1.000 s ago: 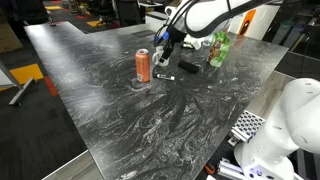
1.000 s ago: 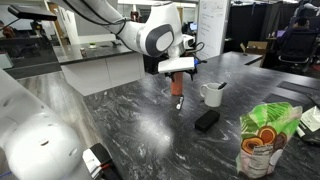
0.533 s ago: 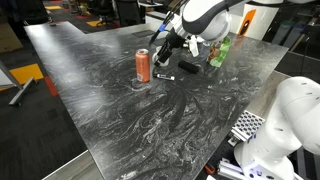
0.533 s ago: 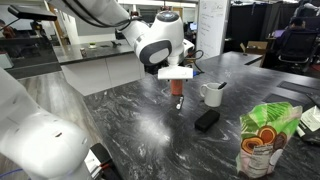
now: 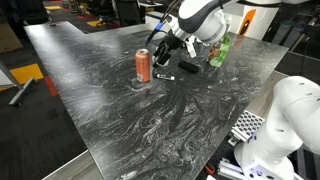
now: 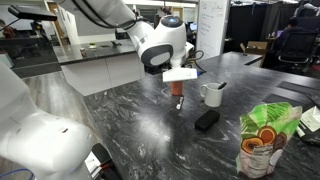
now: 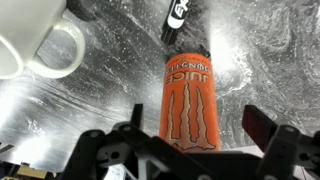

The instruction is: Move the orange can to the right.

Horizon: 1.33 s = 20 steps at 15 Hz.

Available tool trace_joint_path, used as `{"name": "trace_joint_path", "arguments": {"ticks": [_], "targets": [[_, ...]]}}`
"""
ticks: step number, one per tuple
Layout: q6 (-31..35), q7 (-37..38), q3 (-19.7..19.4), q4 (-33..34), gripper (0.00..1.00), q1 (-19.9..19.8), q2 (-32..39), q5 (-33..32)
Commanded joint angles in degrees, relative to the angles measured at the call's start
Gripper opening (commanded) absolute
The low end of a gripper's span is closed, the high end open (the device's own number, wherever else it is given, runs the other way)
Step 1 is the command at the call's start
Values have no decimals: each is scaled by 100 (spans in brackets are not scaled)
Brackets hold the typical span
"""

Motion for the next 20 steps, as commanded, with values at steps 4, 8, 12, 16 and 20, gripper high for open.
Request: {"name": "trace_joint_path", "arguments": {"ticks": [4, 8, 12, 16, 20], "targets": [[-130, -2004, -792, 844, 100, 1035, 868, 1788], [-421, -2845, -980, 1280, 97, 1235, 1400, 2655], [-335, -3058, -960, 1543, 64, 1157, 1850, 3085], [-271, -3034, -933, 1710, 48, 1126, 2041, 3237], [-193, -2976, -935, 1718, 48, 1122, 2020, 3180]]}}
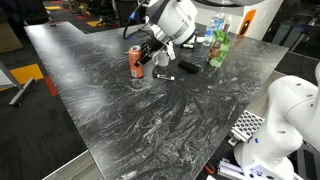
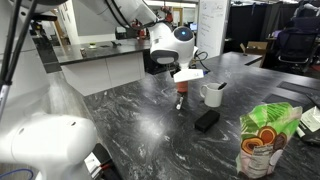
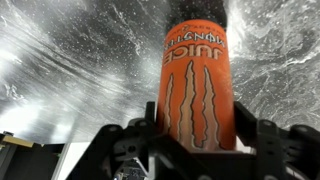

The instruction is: Move the orange can to the right.

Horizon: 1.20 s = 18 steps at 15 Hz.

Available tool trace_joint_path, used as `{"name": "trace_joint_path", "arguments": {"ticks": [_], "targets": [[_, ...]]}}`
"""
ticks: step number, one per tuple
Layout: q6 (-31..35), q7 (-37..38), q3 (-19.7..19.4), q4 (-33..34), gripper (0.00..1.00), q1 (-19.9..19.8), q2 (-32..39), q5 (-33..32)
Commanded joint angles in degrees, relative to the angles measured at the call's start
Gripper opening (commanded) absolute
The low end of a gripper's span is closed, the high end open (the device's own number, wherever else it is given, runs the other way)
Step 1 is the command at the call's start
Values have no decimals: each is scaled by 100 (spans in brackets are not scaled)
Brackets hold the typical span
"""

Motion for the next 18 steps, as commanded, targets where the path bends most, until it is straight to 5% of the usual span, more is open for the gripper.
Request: {"name": "trace_joint_path", "arguments": {"ticks": [1, 12, 18], "targets": [[159, -93, -25, 72, 48, -25, 96, -14], [1541, 797, -263, -147, 48, -139, -1061, -1231], [2002, 1277, -337, -384, 48, -699, -1827, -1546]]}}
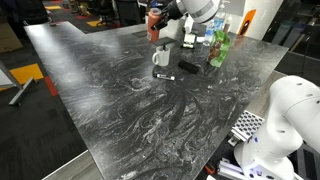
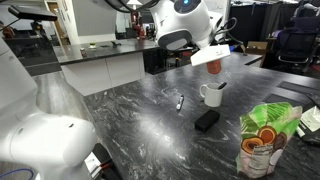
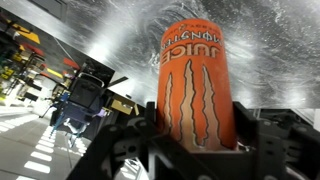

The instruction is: Move the orange can to the right.

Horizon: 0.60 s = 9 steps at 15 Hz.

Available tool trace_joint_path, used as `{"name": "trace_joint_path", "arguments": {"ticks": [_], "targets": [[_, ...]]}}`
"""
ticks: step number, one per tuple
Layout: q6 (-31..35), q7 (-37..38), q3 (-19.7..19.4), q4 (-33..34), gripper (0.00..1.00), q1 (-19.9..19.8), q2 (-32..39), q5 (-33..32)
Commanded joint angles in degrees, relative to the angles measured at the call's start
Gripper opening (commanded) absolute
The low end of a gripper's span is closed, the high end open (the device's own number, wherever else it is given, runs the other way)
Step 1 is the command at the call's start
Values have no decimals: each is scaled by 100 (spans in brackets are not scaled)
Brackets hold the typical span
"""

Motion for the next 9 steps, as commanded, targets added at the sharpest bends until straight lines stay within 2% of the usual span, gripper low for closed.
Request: {"name": "trace_joint_path", "arguments": {"ticks": [1, 5, 7, 9], "targets": [[307, 435, 79, -371, 48, -533, -638, -242], [496, 1065, 114, -821, 48, -1349, -929, -266], [401, 1226, 6, -975, 48, -1583, -965, -145], [222, 1326, -242, -1027, 48, -1622, -828, 4]]}}
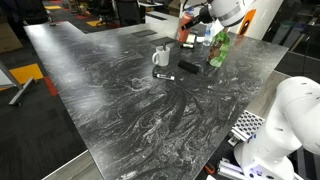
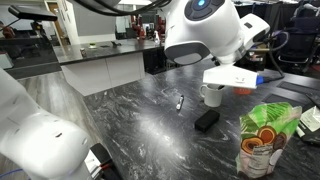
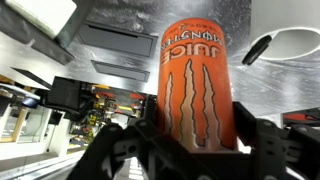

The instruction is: Move the orange can to the right.

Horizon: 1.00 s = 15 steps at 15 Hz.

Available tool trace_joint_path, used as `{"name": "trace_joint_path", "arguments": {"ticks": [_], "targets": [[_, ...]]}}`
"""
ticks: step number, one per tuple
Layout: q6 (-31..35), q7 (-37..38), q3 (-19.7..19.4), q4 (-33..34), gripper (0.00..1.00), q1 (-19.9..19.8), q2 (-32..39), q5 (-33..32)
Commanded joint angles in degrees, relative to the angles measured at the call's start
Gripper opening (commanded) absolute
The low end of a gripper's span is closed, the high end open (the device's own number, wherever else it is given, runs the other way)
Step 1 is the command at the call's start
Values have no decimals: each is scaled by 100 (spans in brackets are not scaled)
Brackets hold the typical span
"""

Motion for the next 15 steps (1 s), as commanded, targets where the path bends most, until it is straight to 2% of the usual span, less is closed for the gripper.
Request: {"name": "trace_joint_path", "arguments": {"ticks": [1, 4, 7, 14, 15], "targets": [[-119, 227, -250, -144, 48, -108, 59, 197], [-327, 406, -586, -95, 48, 24, 409, 292], [-516, 654, -758, 54, 48, 120, 876, 326], [-855, 1451, -731, 481, 48, 153, 1898, 89], [-855, 1632, -711, 556, 77, 153, 2015, -20]]}}
